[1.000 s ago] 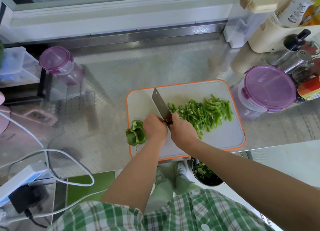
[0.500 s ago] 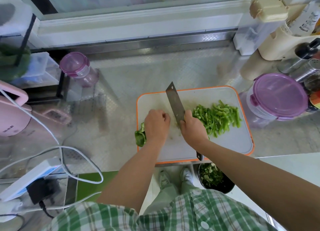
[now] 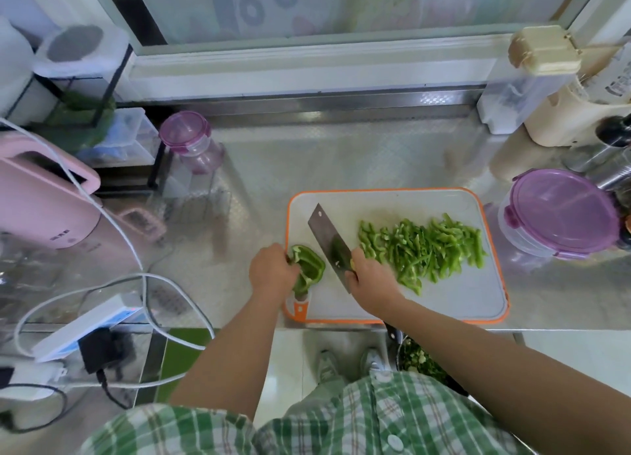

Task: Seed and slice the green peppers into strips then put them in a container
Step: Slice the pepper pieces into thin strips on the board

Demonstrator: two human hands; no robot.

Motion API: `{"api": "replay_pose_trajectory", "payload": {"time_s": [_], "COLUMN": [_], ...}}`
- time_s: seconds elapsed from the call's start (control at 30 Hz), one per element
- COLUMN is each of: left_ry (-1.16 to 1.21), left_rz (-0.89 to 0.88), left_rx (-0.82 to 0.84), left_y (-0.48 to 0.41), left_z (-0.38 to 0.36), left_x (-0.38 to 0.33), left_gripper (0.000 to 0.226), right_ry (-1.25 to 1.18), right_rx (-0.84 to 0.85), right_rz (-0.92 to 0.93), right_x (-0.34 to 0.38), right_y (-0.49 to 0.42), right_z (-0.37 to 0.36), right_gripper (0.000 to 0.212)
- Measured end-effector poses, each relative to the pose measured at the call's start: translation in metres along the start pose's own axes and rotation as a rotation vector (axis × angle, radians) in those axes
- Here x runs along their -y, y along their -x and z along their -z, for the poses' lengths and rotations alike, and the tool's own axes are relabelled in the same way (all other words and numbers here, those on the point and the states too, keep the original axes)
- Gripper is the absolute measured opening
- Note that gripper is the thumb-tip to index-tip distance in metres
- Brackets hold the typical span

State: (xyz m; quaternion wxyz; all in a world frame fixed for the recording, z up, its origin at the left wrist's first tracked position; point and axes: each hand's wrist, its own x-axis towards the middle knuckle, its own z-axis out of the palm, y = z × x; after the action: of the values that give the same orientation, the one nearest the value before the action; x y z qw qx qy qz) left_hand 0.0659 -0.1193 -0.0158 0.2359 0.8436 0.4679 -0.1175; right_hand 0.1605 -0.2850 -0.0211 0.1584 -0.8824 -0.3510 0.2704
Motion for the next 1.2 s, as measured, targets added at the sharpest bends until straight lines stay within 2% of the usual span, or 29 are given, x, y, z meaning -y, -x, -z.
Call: {"api": "replay_pose_trajectory", "payload": {"time_s": [0.1,0.2,0.33,0.4,0.5,0.53,0.6,0.63,0.7,0.77,0.97,1.1,1.2], "left_ry": [0.138,0.206,0.317,0.409,0.715,0.846,1.011,1.039,1.033,0.976,0.856,0.799,0.773], "left_rz": [0.079,0.084,0.12,0.168,0.265,0.3,0.35,0.355,0.322,0.255,0.196,0.17,0.171], "left_rx": [-0.027,-0.015,-0.034,0.001,0.103,0.144,0.182,0.177,0.145,0.128,0.084,0.049,0.031], "left_y": [0.004,0.006,0.011,0.013,0.013,0.014,0.018,0.018,0.018,0.021,0.019,0.017,0.02], "left_z": [-0.002,-0.007,-0.012,-0.016,-0.025,-0.028,-0.032,-0.035,-0.043,-0.047,-0.051,-0.054,-0.054], "left_x": [-0.004,-0.011,-0.02,-0.023,-0.027,-0.031,-0.039,-0.044,-0.051,-0.056,-0.053,-0.052,-0.057], "left_gripper": [0.038,0.037,0.033,0.033,0.04,0.035,0.02,0.024,0.047,0.056,0.017,0.009,0.012], "right_ry": [-0.057,-0.111,-0.1,-0.051,-0.06,-0.083,-0.12,-0.115,-0.089,-0.077,-0.063,-0.026,0.048], "right_rx": [-0.064,-0.139,-0.036,-0.012,-0.108,-0.13,-0.124,-0.11,-0.083,-0.054,-0.043,-0.075,-0.049], "right_rz": [-0.081,-0.177,-0.023,-0.014,-0.154,-0.176,-0.142,-0.113,-0.074,-0.063,-0.051,-0.023,-0.026], "right_x": [-0.016,-0.027,-0.021,-0.02,-0.026,-0.027,-0.027,-0.025,-0.021,-0.019,-0.016,-0.009,-0.004], "right_y": [-0.002,-0.003,0.007,0.01,0.009,0.009,0.01,0.012,0.015,0.016,0.018,0.018,0.018], "right_z": [0.002,0.012,0.012,0.007,0.009,0.011,0.016,0.017,0.018,0.016,0.018,0.025,0.026], "right_gripper": [0.016,0.008,0.01,0.01,0.011,0.01,0.01,0.01,0.012,0.013,0.014,0.016,0.015]}}
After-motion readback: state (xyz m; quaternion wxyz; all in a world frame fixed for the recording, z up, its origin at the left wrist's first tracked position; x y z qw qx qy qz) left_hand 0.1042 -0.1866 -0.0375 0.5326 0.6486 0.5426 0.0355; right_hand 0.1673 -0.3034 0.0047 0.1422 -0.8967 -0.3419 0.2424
